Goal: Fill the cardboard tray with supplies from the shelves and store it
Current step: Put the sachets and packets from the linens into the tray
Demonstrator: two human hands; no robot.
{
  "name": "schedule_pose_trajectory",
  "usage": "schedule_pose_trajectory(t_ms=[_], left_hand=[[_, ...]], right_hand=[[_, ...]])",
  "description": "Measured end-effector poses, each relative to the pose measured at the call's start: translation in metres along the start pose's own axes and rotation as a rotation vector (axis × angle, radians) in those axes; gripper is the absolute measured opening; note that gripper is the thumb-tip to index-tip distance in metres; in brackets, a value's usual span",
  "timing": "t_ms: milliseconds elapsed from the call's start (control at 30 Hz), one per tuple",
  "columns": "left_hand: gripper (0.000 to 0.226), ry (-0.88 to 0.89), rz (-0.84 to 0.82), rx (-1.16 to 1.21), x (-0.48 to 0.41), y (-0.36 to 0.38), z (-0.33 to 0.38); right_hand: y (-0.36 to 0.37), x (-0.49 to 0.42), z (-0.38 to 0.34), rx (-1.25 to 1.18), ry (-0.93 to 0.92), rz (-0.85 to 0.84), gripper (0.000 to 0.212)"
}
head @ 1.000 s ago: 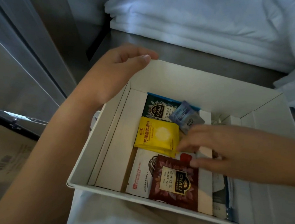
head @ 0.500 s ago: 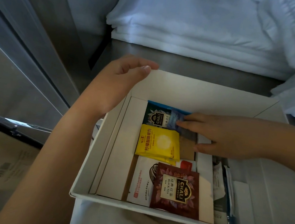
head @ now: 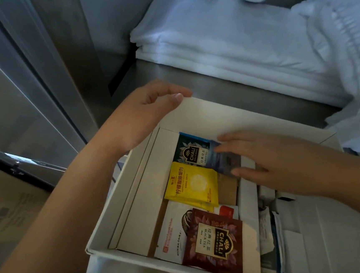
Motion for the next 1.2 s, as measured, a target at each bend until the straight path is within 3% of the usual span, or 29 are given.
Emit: schedule_pose_trajectory(t_ms=[233,433,933,1200], left_hand=[[0.020,-0.017,-0.009,0.059,0.001,0.001,-0.005],[0.021,0.016,-0.027,0.009,-0.001,0.001,-0.005],[0.020,0.027,-0.024,0.035,-0.002,0.002,-0.007],[0.019,0.009,-0.022,-0.006,-0.002,0.001,-0.009]], right_hand=[[-0.089,-0.001,0.005,-0.115,-0.049,0.473,0.029],[-0.134,-0.035,0.049,-0.207,0.032,0.649,0.029],[-0.183,-0.179,0.154,0.035,0.270,0.560,0.059],[-0.197,-0.231,0.179,0.027,0.357,0.537,0.079]])
Point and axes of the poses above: each hand's wrist, its own x-axis away from the middle knuckle, its own y-axis out of the palm, z = x × y, the point moved 8 cm from there along -x, towards the middle knuckle, and after that the axes turned 4 degrees about -z, right-handed, at the moved point
